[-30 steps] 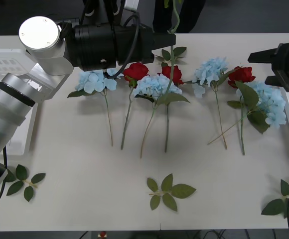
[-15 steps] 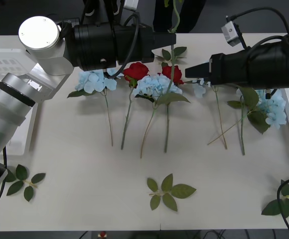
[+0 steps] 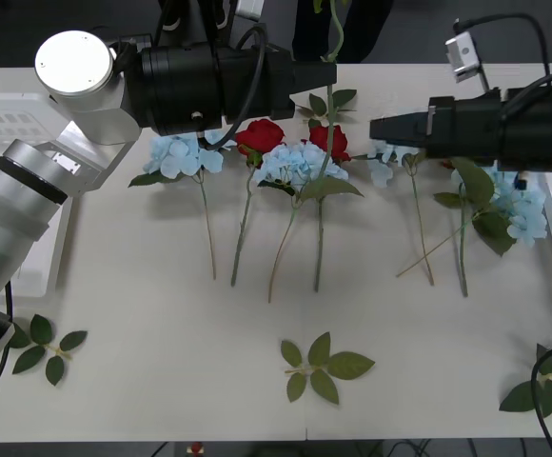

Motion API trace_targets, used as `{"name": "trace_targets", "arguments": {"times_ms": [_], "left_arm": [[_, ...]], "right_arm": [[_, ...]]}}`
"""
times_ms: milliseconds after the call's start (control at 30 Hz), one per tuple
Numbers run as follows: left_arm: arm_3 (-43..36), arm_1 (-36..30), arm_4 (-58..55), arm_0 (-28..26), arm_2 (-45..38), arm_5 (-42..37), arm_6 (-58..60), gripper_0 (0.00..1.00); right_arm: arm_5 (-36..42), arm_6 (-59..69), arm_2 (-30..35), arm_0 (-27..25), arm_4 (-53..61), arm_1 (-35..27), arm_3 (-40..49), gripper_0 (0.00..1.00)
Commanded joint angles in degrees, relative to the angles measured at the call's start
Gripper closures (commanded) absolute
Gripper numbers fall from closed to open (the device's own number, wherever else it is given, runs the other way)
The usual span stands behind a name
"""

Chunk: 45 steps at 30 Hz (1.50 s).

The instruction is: Place the red flowers into the right box and the blue flowers into the left box. If a person shows an open palm, hand one flower to the person first, then continue sorting.

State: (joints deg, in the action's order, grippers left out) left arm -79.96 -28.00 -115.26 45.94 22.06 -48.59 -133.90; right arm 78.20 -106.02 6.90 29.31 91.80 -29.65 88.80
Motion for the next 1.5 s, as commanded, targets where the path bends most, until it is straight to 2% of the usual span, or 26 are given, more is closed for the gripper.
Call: {"name": "trace_targets", "arguments": {"times_ms": [33,267,800,833,867,900,933,967,1000,1033,1500], "left_arm": [[-1.9,-0.4,-0.8,0.1,-0.6,0.4,-0.7,0.99],[-1.9,-0.5,-1.0,0.1,-0.6,0.4,-0.7,1.00],[-1.9,-0.6,-1.4,0.1,-0.6,0.3,-0.7,0.99],[-1.9,-0.6,-1.4,0.1,-0.6,0.3,-0.7,1.00],[-1.9,-0.6,-1.4,0.0,-0.6,0.4,-0.7,1.00],[-1.9,-0.6,-1.5,0.0,-0.6,0.4,-0.7,0.99],[-1.9,-0.6,-1.5,0.0,-0.6,0.3,-0.7,0.99],[-1.9,-0.6,-1.5,0.0,-0.6,0.3,-0.7,1.00],[-1.9,-0.6,-1.5,0.1,-0.6,0.4,-0.6,0.99],[-1.9,-0.6,-1.5,0.0,-0.6,0.3,-0.6,1.00],[-1.9,-0.7,-1.7,0.0,-0.6,0.3,-0.7,1.00]], "right_arm": [[-1.9,-3.8,-4.3,2.1,1.5,-0.8,-1.5,0.05],[-2.5,-4.3,-7.6,2.8,4.9,-0.6,-2.8,0.05],[-15.6,-8.0,-16.7,3.8,7.8,3.2,-2.8,0.04],[-16.4,-8.2,-17.3,3.8,8.1,3.2,-2.7,0.08],[-17.0,-8.3,-17.7,3.8,8.4,3.2,-2.8,0.22],[-17.5,-8.6,-17.8,3.8,8.4,3.2,-2.8,0.45],[-17.6,-8.6,-17.8,3.8,8.4,3.3,-2.8,0.58],[-17.6,-8.7,-17.8,3.8,8.3,3.4,-2.8,0.79],[-17.7,-8.9,-17.7,3.8,8.3,3.3,-2.8,0.93],[-17.7,-8.9,-17.7,3.8,8.4,3.4,-2.8,1.00],[-18.2,-9.3,-17.4,3.7,8.8,3.4,-2.8,1.00]]}}
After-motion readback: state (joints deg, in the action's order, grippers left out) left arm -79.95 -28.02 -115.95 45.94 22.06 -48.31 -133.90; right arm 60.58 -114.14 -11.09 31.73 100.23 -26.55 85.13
